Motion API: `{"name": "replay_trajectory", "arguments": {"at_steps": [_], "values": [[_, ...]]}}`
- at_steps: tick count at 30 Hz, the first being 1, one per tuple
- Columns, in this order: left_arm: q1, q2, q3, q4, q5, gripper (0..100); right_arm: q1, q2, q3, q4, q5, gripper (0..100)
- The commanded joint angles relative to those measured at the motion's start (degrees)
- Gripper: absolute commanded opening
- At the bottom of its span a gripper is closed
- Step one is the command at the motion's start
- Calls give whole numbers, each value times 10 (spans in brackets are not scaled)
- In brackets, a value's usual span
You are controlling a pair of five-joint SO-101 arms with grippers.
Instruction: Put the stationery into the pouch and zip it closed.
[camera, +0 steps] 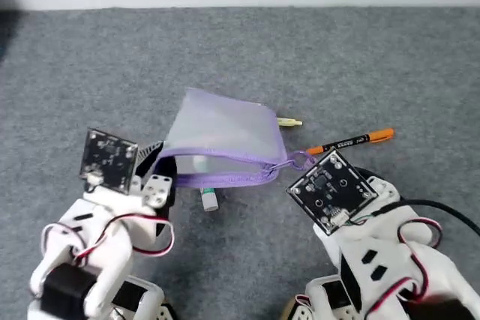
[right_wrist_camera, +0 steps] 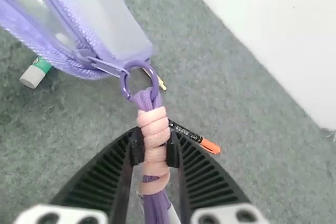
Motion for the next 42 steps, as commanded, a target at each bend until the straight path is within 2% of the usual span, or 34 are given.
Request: {"name": "replay_trajectory", "arguments": {"at_steps": [1,6,9,12,17,20,30,39,42], "values": [[-16,-9,-78,38,6,12,7,10,-21,-15,3,9],[-105,-10,-123,91,1,12,7,23,-18,-55,2,9],[-139,-10,-143,123,-36,12,1,46,-19,-60,1,9],[-164,-10,-167,148,-62,12,-42,70,-19,-59,-1,9],[-222,-10,-186,185,-79,12,-126,114,-19,-59,-79,9],[-253,-10,-185,215,-84,12,-154,145,-19,-59,-100,9],[-316,-10,-179,245,-85,12,-208,220,-18,-76,-100,9],[-319,-10,-80,249,-84,12,-210,268,-21,-56,-99,16],[-321,-10,-72,247,-83,12,-208,268,-21,-19,-99,82]]}}
